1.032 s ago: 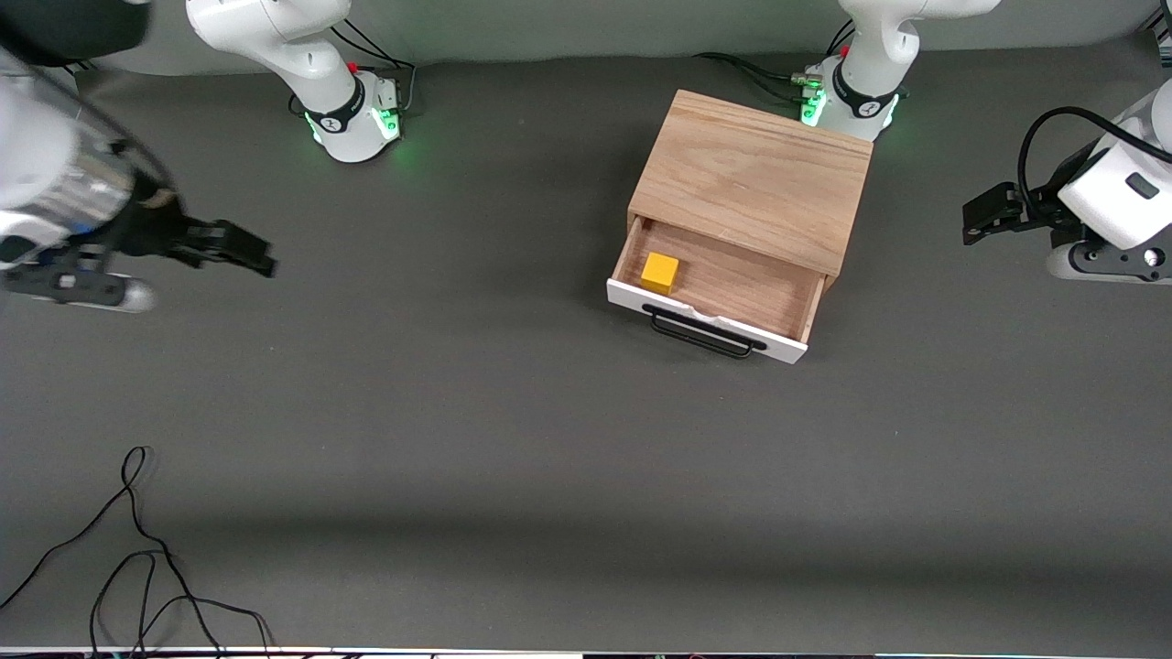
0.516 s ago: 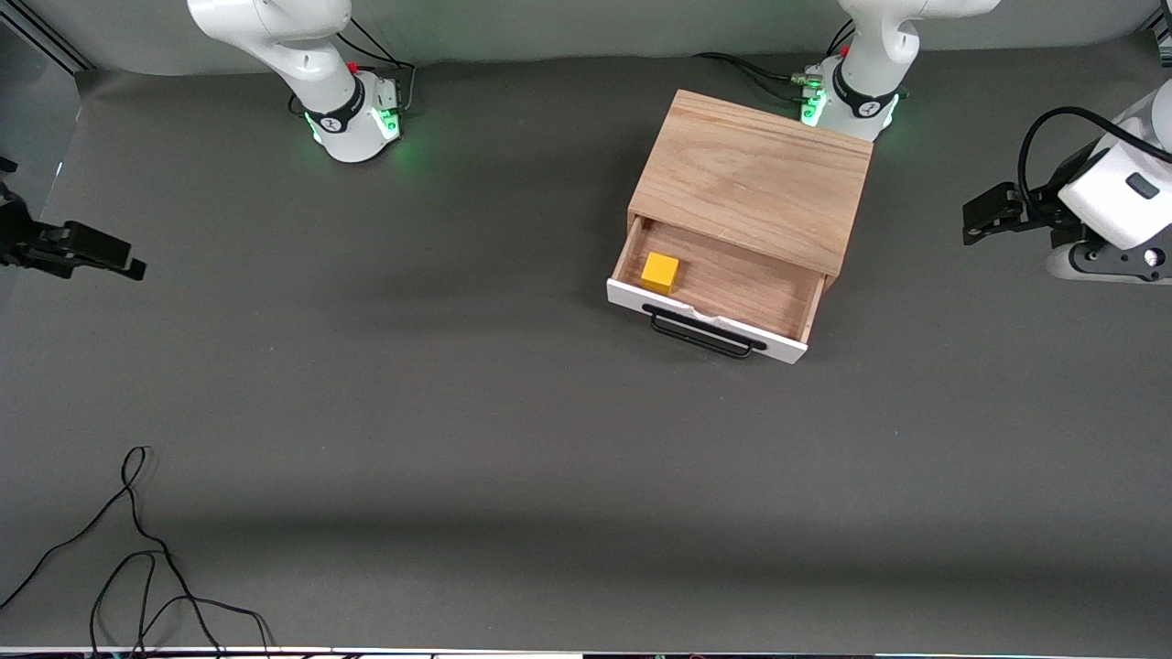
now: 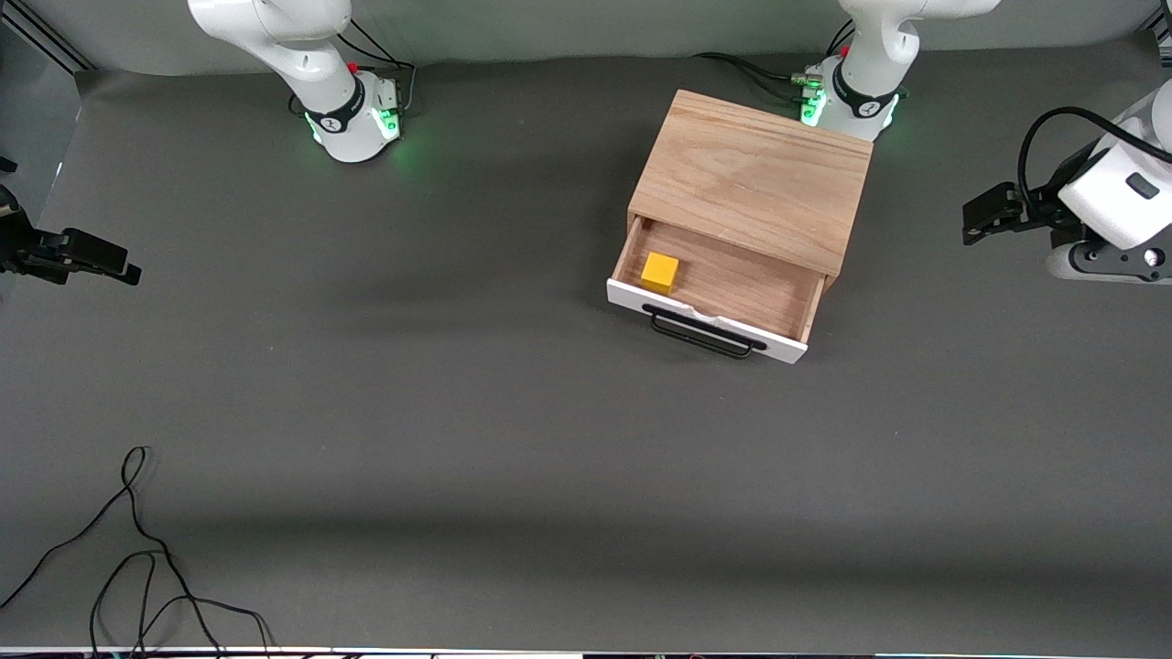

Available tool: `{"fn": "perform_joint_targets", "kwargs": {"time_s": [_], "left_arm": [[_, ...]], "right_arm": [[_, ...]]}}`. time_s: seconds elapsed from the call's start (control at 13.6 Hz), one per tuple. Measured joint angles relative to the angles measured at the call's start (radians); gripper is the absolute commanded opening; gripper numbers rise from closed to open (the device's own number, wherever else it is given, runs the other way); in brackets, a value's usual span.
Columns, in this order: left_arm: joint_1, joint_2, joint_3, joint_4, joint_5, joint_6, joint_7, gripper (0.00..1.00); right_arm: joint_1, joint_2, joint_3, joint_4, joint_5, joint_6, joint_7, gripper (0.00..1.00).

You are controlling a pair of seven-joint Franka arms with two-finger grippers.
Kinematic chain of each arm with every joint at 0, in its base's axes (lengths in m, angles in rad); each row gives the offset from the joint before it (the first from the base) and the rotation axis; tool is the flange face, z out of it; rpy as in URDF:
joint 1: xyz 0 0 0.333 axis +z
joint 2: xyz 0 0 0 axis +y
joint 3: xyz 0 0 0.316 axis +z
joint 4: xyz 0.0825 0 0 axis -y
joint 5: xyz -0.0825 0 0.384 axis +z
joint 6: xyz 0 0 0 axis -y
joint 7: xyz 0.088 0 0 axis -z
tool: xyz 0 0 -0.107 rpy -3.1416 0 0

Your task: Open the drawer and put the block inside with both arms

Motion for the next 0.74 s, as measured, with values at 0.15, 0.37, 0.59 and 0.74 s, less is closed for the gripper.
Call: {"fn": "perform_joint_targets", "kwargs": {"time_s": [0.15,0.37,0.59,0.74], "left_arm": [[0.000,0.000,0.000,0.000,0.000,0.000,0.000,1.00],[0.000,0.000,0.000,0.000,0.000,0.000,0.000,1.00],[0.000,0.000,0.000,0.000,0.000,0.000,0.000,1.00],[0.000,0.000,0.000,0.000,0.000,0.000,0.000,1.00]], "right_arm": [[0.000,-0.005,0.000,-0.003,-0.025,0.000,0.000,1.00],[0.000,-0.006,0.000,-0.004,-0.034,0.000,0.000,1.00],[0.000,-0.007,0.000,-0.004,-0.034,0.000,-0.001,1.00],[0.000,-0.008,0.000,-0.004,-0.034,0.000,-0.001,1.00]]}}
